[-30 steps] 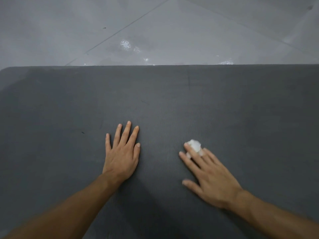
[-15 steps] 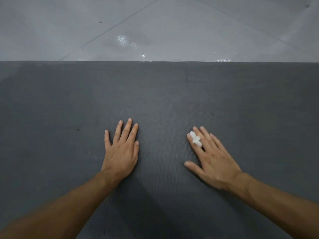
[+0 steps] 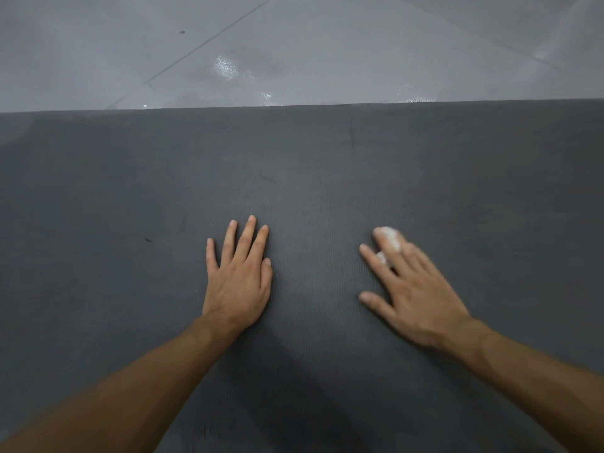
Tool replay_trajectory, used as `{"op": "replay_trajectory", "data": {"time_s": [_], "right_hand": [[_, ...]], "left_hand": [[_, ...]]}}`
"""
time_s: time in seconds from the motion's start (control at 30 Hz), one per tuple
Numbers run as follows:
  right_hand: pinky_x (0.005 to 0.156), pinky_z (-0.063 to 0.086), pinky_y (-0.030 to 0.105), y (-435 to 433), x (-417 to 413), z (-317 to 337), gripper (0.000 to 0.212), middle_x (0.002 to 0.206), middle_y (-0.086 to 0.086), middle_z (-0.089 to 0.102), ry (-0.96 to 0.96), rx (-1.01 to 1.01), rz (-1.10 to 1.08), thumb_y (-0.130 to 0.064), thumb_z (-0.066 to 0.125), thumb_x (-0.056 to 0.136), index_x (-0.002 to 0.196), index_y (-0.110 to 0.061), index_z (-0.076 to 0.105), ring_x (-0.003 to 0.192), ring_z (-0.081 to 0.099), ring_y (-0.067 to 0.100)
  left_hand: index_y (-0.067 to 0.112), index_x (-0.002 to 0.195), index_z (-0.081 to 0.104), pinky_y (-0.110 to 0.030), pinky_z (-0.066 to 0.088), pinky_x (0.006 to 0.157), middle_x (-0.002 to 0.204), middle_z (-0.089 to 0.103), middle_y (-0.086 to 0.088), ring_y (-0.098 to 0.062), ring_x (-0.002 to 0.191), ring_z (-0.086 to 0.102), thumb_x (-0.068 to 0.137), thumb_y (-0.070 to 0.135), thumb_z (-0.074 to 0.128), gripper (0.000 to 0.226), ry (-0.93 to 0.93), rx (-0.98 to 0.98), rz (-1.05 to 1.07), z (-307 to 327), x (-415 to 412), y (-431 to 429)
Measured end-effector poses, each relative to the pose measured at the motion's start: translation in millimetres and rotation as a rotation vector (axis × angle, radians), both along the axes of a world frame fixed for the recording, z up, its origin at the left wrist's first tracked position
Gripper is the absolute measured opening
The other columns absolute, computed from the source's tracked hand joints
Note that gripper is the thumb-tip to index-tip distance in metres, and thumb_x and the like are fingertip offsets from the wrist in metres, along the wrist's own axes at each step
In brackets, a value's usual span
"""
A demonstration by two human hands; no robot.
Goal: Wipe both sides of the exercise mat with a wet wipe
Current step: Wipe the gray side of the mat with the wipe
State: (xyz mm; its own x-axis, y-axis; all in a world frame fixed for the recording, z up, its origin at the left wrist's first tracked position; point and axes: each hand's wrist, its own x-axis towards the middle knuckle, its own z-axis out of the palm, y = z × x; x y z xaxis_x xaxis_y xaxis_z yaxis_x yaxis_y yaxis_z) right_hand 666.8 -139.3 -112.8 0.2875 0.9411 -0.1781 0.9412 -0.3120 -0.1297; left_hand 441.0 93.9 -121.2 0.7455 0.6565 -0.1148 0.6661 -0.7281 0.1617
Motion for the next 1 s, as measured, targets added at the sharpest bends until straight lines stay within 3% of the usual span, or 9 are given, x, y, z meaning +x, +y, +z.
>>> {"op": "replay_trajectory", "data": {"time_s": [0.13, 0.3, 0.4, 0.53, 0.6, 0.73, 0.8, 0.9, 1.0], "right_hand": [[0.129, 0.008, 0.043, -1.6, 57.4, 3.6, 0.086, 0.174, 0.007, 0.0, -0.003, -0.044, -0.291, -0.082, 0.005, 0.095, 0.166, -0.035, 0.015, 0.16, 0.004, 0.032], [0.129, 0.005, 0.04, -15.7, 63.6, 10.2, 0.101, 0.174, -0.008, -0.007, 0.123, -0.036, -0.298, -0.088, 0.008, 0.089, 0.168, -0.025, 0.007, 0.16, -0.01, 0.018], [0.13, 0.005, 0.04, -25.7, 39.0, 12.7, 0.1, 0.174, -0.007, -0.011, 0.201, -0.011, -0.189, -0.086, 0.018, 0.093, 0.167, -0.02, 0.003, 0.16, -0.014, 0.014], [0.126, 0.012, 0.044, -48.3, -11.7, 20.6, 0.098, 0.175, 0.003, 0.001, 0.174, -0.037, 0.21, -0.08, 0.035, 0.097, 0.167, -0.015, 0.013, 0.161, -0.002, 0.022], [0.126, 0.01, 0.043, -57.4, -37.7, 20.8, 0.097, 0.175, 0.003, 0.005, 0.124, -0.056, 0.348, -0.081, 0.033, 0.097, 0.166, -0.014, 0.018, 0.161, 0.0, 0.026], [0.126, 0.013, 0.045, -61.3, -41.1, 13.6, 0.082, 0.174, 0.003, 0.012, 0.0, -0.025, 0.394, -0.074, 0.031, 0.103, 0.165, -0.021, 0.025, 0.161, 0.009, 0.029], [0.127, 0.014, 0.044, -58.0, -21.8, 8.6, 0.077, 0.174, 0.005, 0.011, -0.017, -0.012, 0.345, -0.069, 0.031, 0.105, 0.166, -0.022, 0.024, 0.161, 0.011, 0.026], [0.127, 0.018, 0.045, -50.7, 20.1, 2.8, 0.082, 0.175, 0.006, 0.008, -0.036, -0.019, 0.043, -0.07, 0.021, 0.105, 0.165, -0.015, 0.022, 0.161, 0.005, 0.023], [0.131, 0.009, 0.043, -47.1, 63.7, 1.2, 0.089, 0.175, 0.003, -0.004, -0.06, -0.062, -0.199, -0.075, 0.01, 0.101, 0.167, -0.015, 0.01, 0.161, -0.002, 0.021]], "left_hand": [[0.025, 0.165, 0.019, -0.06, 0.003, 0.126, 0.174, 0.006, 0.005, -0.022, 0.16, -0.003, 0.103, 0.046, 0.009, 0.066, 0.011, -0.008, 0.0, 0.0, 0.5, 0.9], [0.036, 0.164, 0.015, -0.059, 0.0, 0.126, 0.174, 0.002, 0.005, -0.022, 0.16, -0.008, 0.104, 0.059, 0.008, 0.064, 0.017, 0.0, -0.073, 0.3, -2.9, -2.2], [0.038, 0.163, 0.018, -0.06, 0.005, 0.126, 0.174, 0.005, 0.004, -0.021, 0.16, -0.004, 0.103, 0.062, 0.012, 0.065, 0.02, 0.014, -0.111, -0.1, -1.1, -6.2], [0.038, 0.164, 0.016, -0.059, 0.003, 0.126, 0.174, 0.002, 0.005, -0.02, 0.16, -0.007, 0.103, 0.062, 0.016, 0.066, 0.018, 0.007, -0.098, -1.5, -0.1, -6.5], [0.038, 0.164, 0.018, -0.059, 0.003, 0.126, 0.174, 0.003, 0.005, -0.02, 0.16, -0.006, 0.103, 0.061, 0.018, 0.066, 0.007, 0.01, -0.092, -1.1, 0.3, -6.9], [0.037, 0.164, 0.02, -0.059, 0.003, 0.126, 0.174, 0.005, 0.004, -0.021, 0.16, -0.003, 0.102, 0.06, 0.019, 0.066, 0.012, 0.024, -0.091, -0.9, 1.3, -8.3], [0.036, 0.164, 0.02, -0.059, 0.002, 0.126, 0.174, 0.005, 0.004, -0.021, 0.16, -0.004, 0.102, 0.06, 0.019, 0.066, 0.012, 0.021, -0.094, -1.7, 1.2, -8.0], [0.036, 0.164, 0.021, -0.06, 0.003, 0.126, 0.174, 0.005, 0.004, -0.021, 0.16, -0.003, 0.102, 0.06, 0.019, 0.066, 0.009, 0.014, -0.095, -1.9, 1.8, -7.1], [0.037, 0.164, 0.02, -0.06, 0.003, 0.126, 0.174, 0.005, 0.004, -0.021, 0.16, -0.002, 0.102, 0.061, 0.018, 0.066, 0.009, 0.017, -0.095, -1.1, 2.1, -7.4]]}}
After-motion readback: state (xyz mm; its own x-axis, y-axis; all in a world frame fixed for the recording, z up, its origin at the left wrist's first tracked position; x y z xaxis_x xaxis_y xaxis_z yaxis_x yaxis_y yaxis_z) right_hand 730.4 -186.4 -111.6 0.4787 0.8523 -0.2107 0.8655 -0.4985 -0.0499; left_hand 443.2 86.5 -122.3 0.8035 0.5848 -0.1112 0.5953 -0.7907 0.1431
